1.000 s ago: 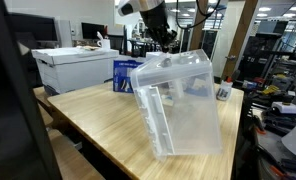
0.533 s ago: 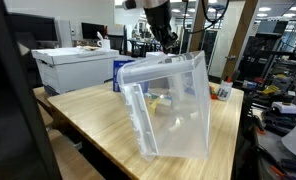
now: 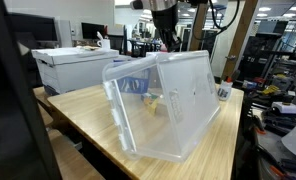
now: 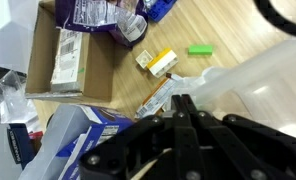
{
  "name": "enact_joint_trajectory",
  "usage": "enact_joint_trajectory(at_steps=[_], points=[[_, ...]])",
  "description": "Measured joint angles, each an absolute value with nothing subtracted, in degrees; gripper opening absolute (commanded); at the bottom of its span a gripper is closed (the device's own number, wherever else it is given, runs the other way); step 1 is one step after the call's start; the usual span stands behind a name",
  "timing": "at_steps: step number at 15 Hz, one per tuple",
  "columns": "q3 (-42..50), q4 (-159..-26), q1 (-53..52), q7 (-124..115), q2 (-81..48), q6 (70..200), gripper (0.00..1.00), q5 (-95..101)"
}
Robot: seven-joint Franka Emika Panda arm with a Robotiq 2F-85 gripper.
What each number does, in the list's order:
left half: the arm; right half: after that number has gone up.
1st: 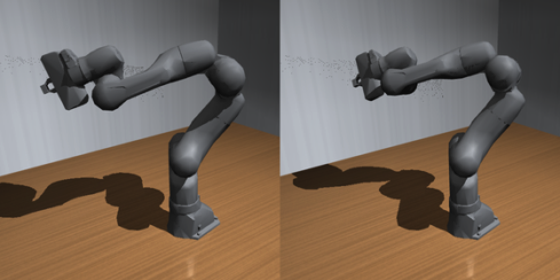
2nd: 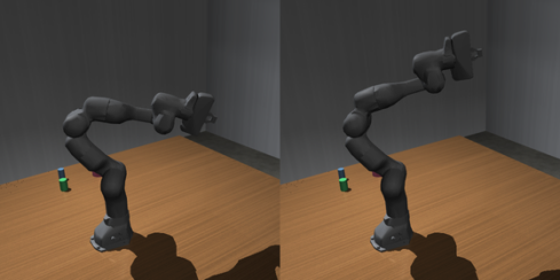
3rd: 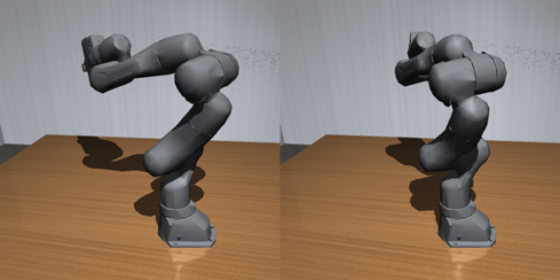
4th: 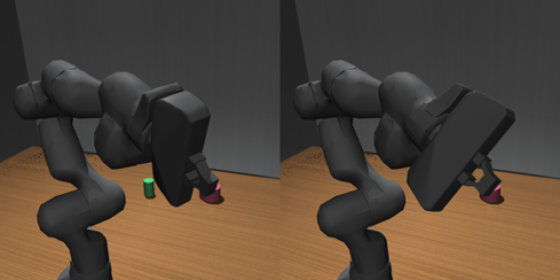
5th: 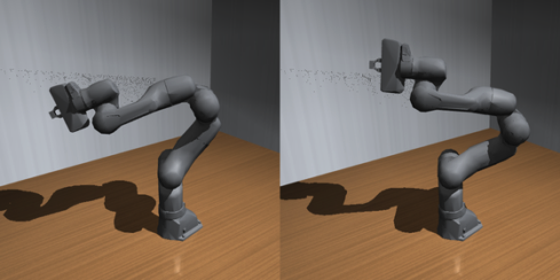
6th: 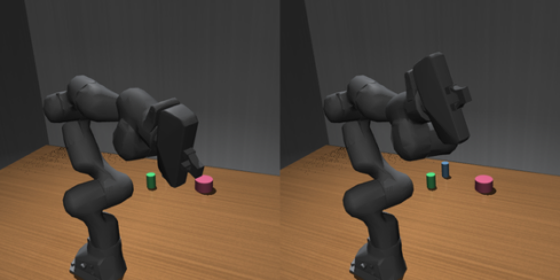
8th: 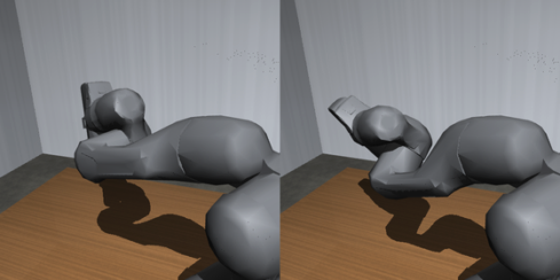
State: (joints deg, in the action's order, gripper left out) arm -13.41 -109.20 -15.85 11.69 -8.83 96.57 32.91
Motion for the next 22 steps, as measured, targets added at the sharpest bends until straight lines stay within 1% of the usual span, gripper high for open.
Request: enact_joint_trajectory(at_steps=[22], points=[[-14.28, -121.27, -15.94, -1.50, 3.79, 103.71, 0.02, 31.13]])
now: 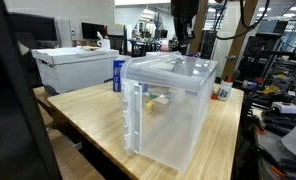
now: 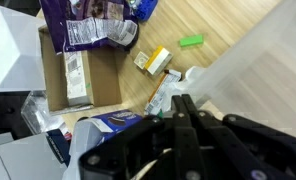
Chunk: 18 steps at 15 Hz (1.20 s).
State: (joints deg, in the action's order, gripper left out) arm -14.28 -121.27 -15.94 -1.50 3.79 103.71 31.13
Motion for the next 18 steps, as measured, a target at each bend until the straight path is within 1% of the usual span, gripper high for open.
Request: enact_joint_trajectory(at_steps=[10, 12, 18], points=[[-14.39, -123.68, -15.94, -5.92, 7.08, 104.06, 0.03, 31.20], [-14.38, -123.79, -15.94, -5.93, 7.36, 104.06, 0.28, 31.20], [-14.16, -123.76, -15.94, 0.79, 8.01, 104.06, 0.55, 30.76]])
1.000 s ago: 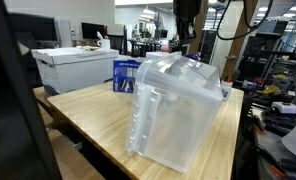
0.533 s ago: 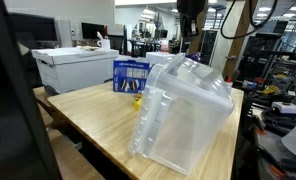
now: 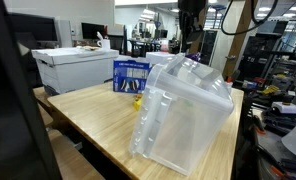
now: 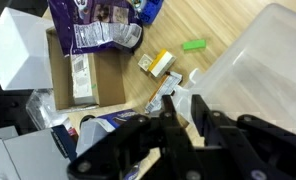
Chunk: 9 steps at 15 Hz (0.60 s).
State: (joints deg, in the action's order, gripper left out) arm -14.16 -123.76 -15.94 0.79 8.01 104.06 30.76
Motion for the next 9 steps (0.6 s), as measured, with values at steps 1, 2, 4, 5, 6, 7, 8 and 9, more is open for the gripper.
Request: enact_joint_trajectory(at_steps=[1, 2, 4, 5, 6, 7, 8, 9], points=[[-14.03, -123.69, -15.94, 3.15, 8.27, 104.06, 0.58, 30.43], [-13.88, -123.59, -15.94, 5.59, 8.62, 104.06, 0.64, 30.02], [-13.58, -123.23, -15.94, 11.06, 9.36, 104.04, 0.74, 29.00], [-13.40, -122.99, -15.94, 14.10, 9.73, 104.03, 0.79, 28.25], [-13.20, -122.71, -15.94, 16.93, 10.04, 104.03, 0.83, 27.34], [-12.97, -122.33, -15.94, 20.00, 10.30, 104.01, 0.89, 26.35], [-12.72, -121.97, -15.94, 22.82, 10.46, 104.00, 0.93, 25.36], [-12.44, -121.54, -15.94, 25.87, 10.55, 103.99, 0.97, 24.28]])
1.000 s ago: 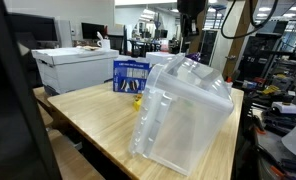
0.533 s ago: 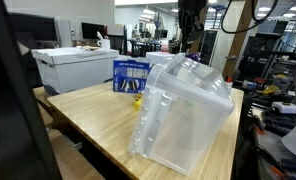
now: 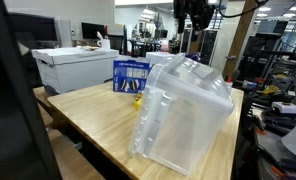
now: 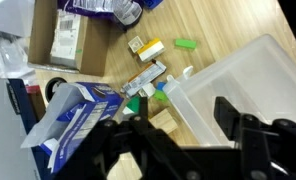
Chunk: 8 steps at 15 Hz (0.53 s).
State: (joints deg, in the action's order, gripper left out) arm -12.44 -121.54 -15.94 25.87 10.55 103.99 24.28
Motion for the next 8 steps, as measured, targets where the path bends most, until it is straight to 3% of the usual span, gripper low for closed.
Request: enact_joint_trajectory(at_steps=[8], points=[[-10.94, -118.50, -15.94, 46.69, 9.60, 103.34, 1.00, 16.80]])
